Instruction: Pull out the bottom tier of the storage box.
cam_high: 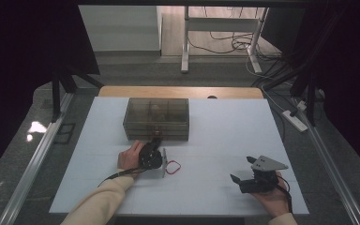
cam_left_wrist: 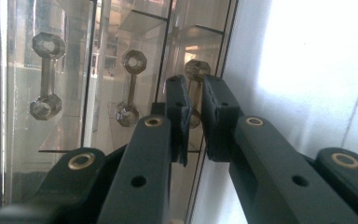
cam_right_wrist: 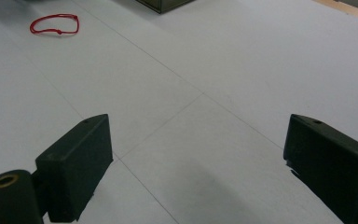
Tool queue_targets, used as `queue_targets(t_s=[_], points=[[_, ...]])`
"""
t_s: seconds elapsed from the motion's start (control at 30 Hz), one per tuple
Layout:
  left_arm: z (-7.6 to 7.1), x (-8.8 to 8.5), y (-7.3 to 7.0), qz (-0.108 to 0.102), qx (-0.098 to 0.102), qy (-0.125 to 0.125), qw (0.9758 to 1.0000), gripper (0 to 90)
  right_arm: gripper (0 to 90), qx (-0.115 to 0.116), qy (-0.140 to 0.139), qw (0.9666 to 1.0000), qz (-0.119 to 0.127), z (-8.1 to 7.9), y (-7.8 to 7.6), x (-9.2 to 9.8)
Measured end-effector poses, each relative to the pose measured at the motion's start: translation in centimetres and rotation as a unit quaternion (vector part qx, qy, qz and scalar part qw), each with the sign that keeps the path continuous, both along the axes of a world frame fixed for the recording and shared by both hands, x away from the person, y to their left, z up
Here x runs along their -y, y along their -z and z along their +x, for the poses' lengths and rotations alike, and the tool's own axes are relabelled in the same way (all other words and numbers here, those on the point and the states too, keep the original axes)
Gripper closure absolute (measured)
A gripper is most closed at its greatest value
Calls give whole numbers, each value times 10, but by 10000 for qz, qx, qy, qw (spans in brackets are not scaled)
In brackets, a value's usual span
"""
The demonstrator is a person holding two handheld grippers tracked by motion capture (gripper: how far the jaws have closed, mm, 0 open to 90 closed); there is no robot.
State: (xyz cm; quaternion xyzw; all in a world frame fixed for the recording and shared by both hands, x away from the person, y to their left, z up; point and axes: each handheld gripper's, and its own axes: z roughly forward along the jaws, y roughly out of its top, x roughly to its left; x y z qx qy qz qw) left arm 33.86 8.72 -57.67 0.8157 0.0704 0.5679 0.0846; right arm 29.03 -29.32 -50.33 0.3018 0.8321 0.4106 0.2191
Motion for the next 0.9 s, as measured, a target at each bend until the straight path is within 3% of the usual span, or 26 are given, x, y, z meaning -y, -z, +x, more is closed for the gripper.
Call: queue_targets(t_s=[0.13, 0.47, 0.9], points=[[3, -3, 1, 34, -33, -143, 9999, 777, 75, 11, -2, 10000, 18, 0, 0, 1], [2, -2, 4, 157, 149, -108, 9997, 793, 75, 22, 0, 10000, 3, 0, -1, 0], [-3, -5, 0, 97, 153, -100, 9998, 802, 75, 24, 29, 10000, 33, 0, -1, 2]])
